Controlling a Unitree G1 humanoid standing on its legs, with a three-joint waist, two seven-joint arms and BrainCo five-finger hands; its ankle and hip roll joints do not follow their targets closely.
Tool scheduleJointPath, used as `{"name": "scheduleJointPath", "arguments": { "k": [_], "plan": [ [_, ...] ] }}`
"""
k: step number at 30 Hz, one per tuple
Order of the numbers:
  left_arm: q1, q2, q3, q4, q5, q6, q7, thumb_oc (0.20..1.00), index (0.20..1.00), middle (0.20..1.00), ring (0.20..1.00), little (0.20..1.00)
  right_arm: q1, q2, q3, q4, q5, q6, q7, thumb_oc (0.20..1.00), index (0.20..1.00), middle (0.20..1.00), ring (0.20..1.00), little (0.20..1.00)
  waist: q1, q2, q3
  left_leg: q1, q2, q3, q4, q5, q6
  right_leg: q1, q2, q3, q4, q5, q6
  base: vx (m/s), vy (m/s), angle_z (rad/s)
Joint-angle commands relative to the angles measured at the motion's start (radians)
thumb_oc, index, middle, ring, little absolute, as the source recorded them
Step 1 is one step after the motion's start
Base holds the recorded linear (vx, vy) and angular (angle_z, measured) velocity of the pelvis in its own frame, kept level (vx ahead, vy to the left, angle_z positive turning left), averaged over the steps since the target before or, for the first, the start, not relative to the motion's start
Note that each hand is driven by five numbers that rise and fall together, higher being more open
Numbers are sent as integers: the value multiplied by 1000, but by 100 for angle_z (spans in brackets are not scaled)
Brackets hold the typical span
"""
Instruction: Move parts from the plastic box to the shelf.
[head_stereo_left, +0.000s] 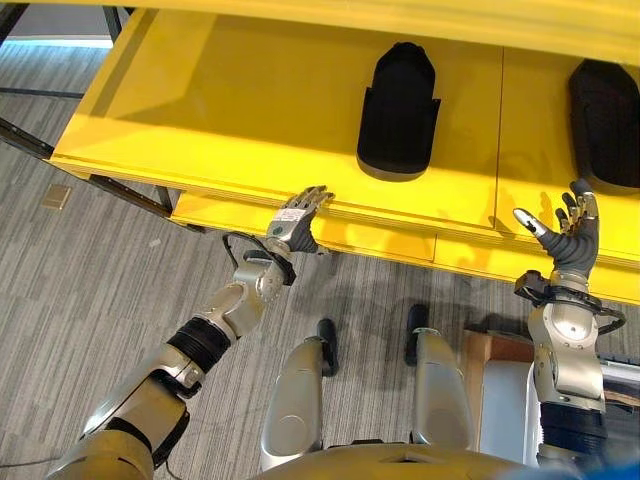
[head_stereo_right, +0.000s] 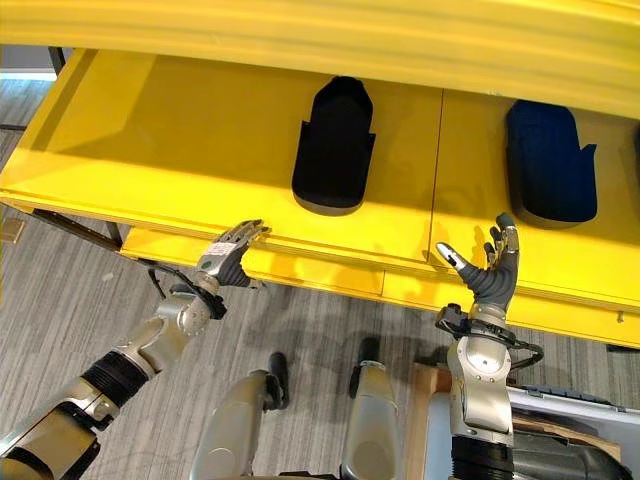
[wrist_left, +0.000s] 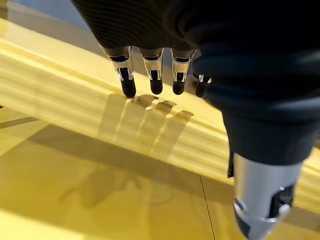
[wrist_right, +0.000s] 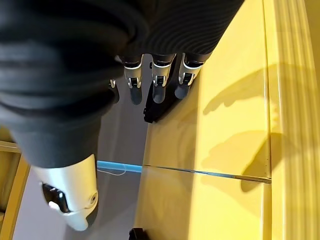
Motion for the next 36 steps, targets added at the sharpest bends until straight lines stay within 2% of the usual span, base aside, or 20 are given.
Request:
{"name": "scheduleJointPath", "arguments": {
  "k": [1,6,14,25,36],
  "plan": [
    [-124,-81,-45,-126,14,-80,-24,1000,1000,1000,1000,1000,-8,-22,-22,-146,-35,-57,-17,1000,1000,1000,1000,1000,-41,27,8,37,78,-95,-32,33,-95,64,-21,23,11,18,24,4,-4,-7],
    [-86,-43,29,-242,-1,-87,-19,1000,1000,1000,1000,1000,-13,-19,-33,-170,-40,-56,-18,1000,1000,1000,1000,1000,-35,30,6,33,78,-97,-30,34,-96,62,-20,24,12,20,23,2,-4,-4],
    [-85,-25,63,-346,-14,-97,-29,1000,1000,1000,1000,1000,-20,-16,-32,-196,-41,-58,-19,1000,1000,1000,1000,1000,-34,31,5,34,78,-100,-29,33,-94,61,-20,22,18,19,23,0,-2,-1],
    [-150,-54,-34,-313,-4,-109,-63,1000,1000,1000,1000,1000,-39,-21,-28,-212,-53,-61,-34,1000,1000,1000,1000,1000,-41,31,5,33,77,-99,-23,28,-92,57,-19,28,23,19,23,0,0,0],
    [-173,-97,-139,-190,15,-111,-89,1000,1000,1000,1000,1000,-55,-26,-32,-216,-65,-65,-51,1000,1000,1000,1000,1000,-44,31,9,27,75,-99,-16,25,-89,51,-21,31,29,18,25,0,0,0]
  ]
}}
